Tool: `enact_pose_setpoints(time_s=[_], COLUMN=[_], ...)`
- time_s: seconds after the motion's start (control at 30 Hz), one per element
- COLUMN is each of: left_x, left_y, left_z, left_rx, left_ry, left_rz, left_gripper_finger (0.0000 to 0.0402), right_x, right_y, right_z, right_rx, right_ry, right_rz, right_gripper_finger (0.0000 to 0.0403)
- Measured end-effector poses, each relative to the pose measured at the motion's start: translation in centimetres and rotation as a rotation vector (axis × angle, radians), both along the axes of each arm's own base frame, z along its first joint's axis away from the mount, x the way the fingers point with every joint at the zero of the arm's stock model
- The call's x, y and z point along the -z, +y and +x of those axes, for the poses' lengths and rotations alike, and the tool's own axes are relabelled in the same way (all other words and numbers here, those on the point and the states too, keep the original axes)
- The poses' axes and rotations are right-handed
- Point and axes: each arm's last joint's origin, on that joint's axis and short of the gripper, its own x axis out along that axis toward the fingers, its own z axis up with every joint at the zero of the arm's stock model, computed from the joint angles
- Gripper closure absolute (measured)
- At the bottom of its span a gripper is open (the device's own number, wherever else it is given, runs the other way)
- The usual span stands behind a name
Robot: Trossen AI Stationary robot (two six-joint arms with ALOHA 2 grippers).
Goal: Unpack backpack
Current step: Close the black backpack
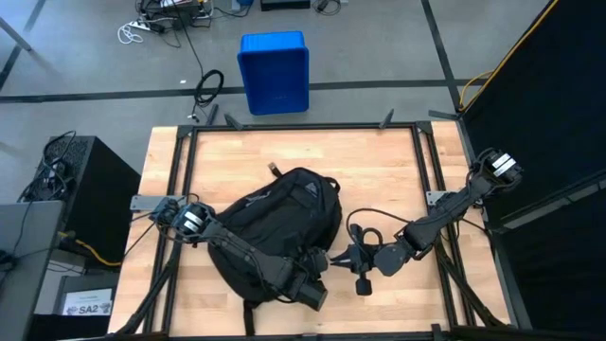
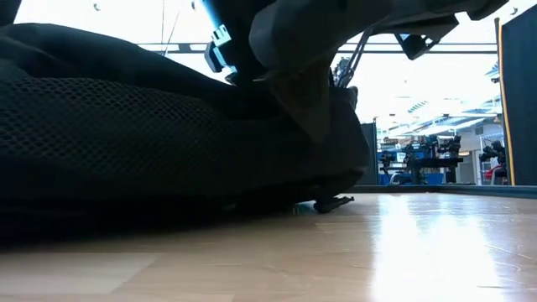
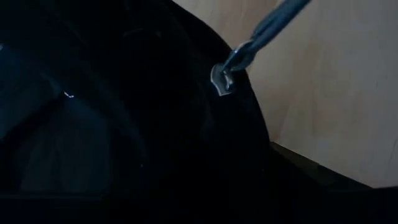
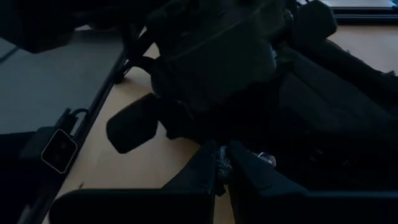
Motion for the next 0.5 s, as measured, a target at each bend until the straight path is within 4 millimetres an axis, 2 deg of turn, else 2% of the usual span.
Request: enact_pose_setpoints(time_s=[0.13, 0.2, 0.27, 0.37, 0.4, 0.5], left_x=[-0.14, -0.16, -0.13, 0.17, 0.3, 0.62], left_y=[0.02, 0.14, 0.23, 0.17, 0.15, -0.27], left_z=[0.25, 0.41, 0.45, 0.41, 0.33, 0.0], left_rx=[0.011, 0.024, 0.035, 0.06, 0.064, 0.091], left_ry=[-0.026, -0.024, -0.015, 0.006, 0.012, 0.036], left_rz=[0.037, 0.047, 0.058, 0.079, 0.083, 0.081], left_gripper_finger=[0.0215, 0.0229, 0.0265, 0.0362, 0.038, 0.0397], right_x=[-0.05, -0.09, -0.08, -0.07, -0.06, 0.1], right_y=[0.23, 0.35, 0.44, 0.57, 0.59, 0.57], right_z=[-0.1, -0.15, -0.21, -0.31, -0.31, -0.39], right_rx=[-0.02, -0.031, -0.038, -0.048, -0.053, -0.065], right_ry=[-0.001, 0.0, 0.002, 0.003, 0.004, 0.023], right_rz=[0.01, 0.015, 0.016, 0.011, 0.01, 0.002], right_gripper_finger=[0.0403, 0.0403, 0.0403, 0.0403, 0.0403, 0.0403])
